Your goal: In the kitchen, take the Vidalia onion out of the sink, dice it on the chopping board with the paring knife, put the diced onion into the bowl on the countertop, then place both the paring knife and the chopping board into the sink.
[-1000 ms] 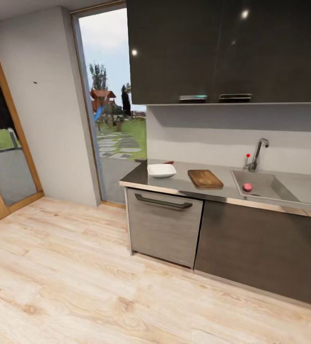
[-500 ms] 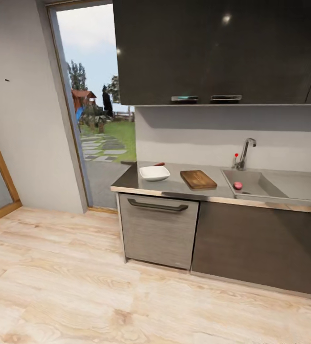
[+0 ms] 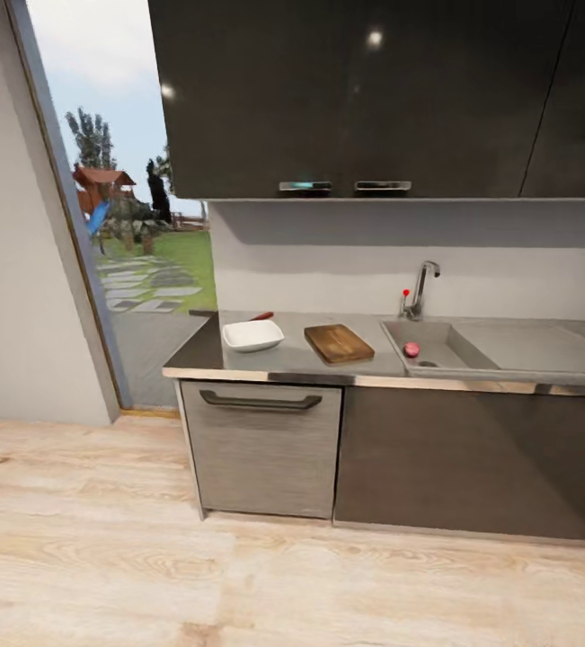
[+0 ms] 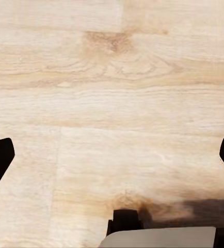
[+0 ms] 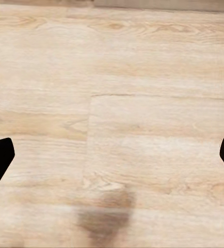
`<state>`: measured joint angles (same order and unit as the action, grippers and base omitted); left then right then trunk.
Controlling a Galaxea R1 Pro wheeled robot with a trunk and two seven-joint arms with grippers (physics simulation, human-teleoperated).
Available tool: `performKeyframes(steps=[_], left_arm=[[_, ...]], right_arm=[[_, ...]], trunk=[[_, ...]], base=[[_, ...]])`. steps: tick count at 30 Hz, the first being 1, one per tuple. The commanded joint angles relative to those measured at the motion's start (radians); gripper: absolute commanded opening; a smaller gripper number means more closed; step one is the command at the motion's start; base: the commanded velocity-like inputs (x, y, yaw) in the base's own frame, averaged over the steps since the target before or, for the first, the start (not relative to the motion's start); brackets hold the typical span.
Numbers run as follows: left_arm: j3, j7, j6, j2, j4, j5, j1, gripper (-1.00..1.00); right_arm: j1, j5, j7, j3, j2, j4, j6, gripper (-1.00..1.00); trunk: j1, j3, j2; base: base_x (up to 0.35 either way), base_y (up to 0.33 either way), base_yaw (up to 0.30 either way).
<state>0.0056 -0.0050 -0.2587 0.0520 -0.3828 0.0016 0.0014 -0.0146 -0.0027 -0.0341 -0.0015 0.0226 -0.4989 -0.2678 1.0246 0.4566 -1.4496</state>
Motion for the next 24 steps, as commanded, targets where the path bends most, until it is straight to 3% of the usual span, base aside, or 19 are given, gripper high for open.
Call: performKeyframes(steps=[1, 9, 24], left_arm=[[0.001, -0.001, -0.002, 0.0, 0.0, 0.0, 0.0, 1.0], [0.001, 0.0, -0.003, 0.0, 0.001, 0.0, 0.0, 1.0], [0.001, 0.003, -0.013, 0.0, -0.001, 0.0, 0.0, 1.0]], right_arm=[[-0.001, 0.0, -0.003, 0.0, 0.0, 0.001, -0.003, 1.0], [-0.001, 0.0, -0.005, 0.0, 0.0, 0.0, -0.004, 1.0], [-0.001, 0.005, -0.006, 0.007, -0.001, 0.002, -0.005, 1.0]], trunk=[[0.0, 0.0, 0.0], [0.0, -0.003, 0.0], [0.0, -0.003, 0.0]], base=[[0.207, 0.0, -0.267], [0.148, 0.0, -0.23], [0.004, 0.0, -0.01]])
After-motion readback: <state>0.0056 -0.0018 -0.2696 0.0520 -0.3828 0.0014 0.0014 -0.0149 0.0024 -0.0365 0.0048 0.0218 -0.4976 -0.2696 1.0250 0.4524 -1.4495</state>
